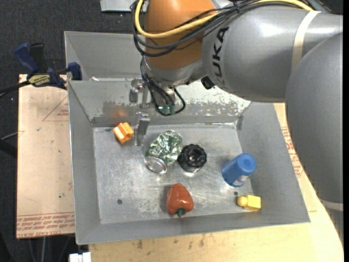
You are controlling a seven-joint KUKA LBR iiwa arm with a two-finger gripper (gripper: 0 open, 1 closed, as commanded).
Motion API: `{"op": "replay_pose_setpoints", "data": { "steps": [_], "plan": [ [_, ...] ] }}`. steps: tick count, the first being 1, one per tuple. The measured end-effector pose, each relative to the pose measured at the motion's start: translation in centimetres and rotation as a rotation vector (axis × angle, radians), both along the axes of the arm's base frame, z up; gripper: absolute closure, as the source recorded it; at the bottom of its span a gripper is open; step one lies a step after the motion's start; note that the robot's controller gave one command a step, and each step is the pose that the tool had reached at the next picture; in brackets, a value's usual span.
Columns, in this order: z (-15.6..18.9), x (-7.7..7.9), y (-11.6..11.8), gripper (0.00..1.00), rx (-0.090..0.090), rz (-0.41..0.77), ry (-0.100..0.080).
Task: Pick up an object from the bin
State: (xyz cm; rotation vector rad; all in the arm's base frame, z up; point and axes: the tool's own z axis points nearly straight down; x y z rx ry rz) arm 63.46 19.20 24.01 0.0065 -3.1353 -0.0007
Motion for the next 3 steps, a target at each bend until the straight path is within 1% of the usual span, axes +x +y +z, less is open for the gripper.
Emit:
{"op": "replay_pose_setpoints", "data": {
  "steps": [1, 2, 3],
  "plan": [
    [0.5, 0.2, -0.1, 0.0, 0.001, -0.003, -0.008],
    [-4.4, 1.0, -2.7, 0.0, 0.003, 0.055, -0.014],
    [-11.3, -1.0, -8.3, 0.0, 0.002, 0.197, -0.01]
  ]
}}
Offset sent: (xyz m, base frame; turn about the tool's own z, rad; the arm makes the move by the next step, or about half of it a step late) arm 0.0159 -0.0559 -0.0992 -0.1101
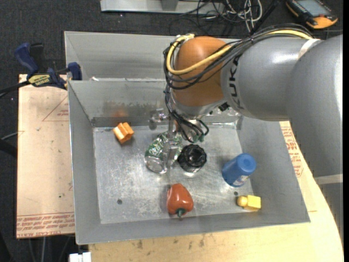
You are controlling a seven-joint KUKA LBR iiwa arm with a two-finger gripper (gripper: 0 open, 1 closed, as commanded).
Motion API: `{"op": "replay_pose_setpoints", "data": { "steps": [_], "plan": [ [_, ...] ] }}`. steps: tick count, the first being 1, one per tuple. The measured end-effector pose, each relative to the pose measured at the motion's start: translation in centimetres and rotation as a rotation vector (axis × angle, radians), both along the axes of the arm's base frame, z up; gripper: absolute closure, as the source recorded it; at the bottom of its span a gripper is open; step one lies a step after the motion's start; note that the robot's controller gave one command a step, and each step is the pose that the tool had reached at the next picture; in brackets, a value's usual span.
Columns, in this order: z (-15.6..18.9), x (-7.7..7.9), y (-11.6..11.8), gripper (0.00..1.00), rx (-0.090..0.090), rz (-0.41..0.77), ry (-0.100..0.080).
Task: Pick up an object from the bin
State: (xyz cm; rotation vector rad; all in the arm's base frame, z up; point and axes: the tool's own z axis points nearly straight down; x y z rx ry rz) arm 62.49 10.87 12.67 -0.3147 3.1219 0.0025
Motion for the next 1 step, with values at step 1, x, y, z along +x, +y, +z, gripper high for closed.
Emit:
{"op": "replay_pose_setpoints", "data": {
  "steps": [1],
  "plan": [
    [-1.85, -1.54, -1.82, 0.0, -0.005, -0.047, 0.012]
  ]
}}
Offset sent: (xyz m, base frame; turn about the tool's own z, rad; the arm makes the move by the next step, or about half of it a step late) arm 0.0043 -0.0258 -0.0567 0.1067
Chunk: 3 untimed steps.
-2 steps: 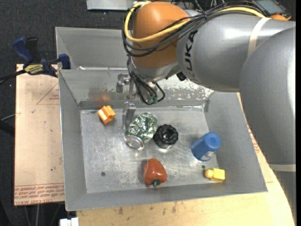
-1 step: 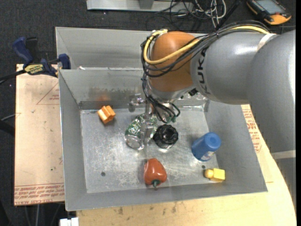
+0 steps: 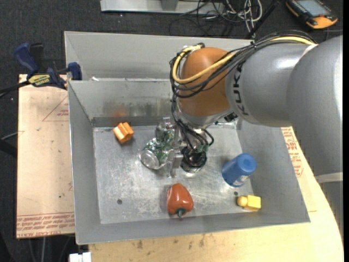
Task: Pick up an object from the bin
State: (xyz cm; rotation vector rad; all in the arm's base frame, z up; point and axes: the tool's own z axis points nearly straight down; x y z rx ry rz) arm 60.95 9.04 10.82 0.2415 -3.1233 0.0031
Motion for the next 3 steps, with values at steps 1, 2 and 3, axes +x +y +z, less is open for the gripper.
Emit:
{"op": "replay_pose_setpoints", "data": {
  "steps": [1, 2, 3],
  "plan": [
    [-3.08, 2.4, -0.47, 1.0, 0.009, -0.06, -0.019],
    [-3.08, 2.41, -0.49, 1.0, 0.009, -0.061, -0.019],
    [-3.08, 2.41, -0.49, 1.0, 0.009, -0.061, -0.019]
  ]
}}
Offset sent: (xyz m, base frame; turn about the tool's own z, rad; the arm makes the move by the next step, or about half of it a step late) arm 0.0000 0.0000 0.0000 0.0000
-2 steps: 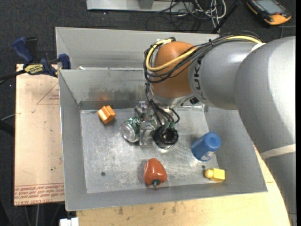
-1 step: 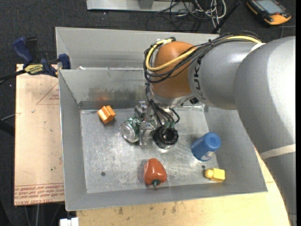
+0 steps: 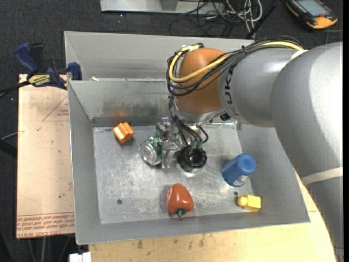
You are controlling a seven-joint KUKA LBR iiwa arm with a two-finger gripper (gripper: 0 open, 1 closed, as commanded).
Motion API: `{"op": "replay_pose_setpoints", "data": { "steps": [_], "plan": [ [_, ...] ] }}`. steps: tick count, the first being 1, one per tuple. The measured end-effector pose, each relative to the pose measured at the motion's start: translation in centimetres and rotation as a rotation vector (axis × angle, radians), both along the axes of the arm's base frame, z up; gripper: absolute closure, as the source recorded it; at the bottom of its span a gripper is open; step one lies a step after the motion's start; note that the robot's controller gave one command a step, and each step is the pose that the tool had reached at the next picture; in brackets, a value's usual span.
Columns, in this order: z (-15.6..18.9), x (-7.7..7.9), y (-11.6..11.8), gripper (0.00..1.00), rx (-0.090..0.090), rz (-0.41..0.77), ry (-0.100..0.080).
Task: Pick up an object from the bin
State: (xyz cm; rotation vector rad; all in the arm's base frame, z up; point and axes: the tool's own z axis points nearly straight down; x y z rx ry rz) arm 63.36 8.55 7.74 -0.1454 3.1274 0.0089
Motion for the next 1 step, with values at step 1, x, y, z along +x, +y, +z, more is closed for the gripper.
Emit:
{"op": "replay_pose_setpoints", "data": {
  "steps": [1],
  "plan": [
    [13.72, 0.85, 2.2, 1.0, -0.004, -0.011, 0.005]
  ]
}}
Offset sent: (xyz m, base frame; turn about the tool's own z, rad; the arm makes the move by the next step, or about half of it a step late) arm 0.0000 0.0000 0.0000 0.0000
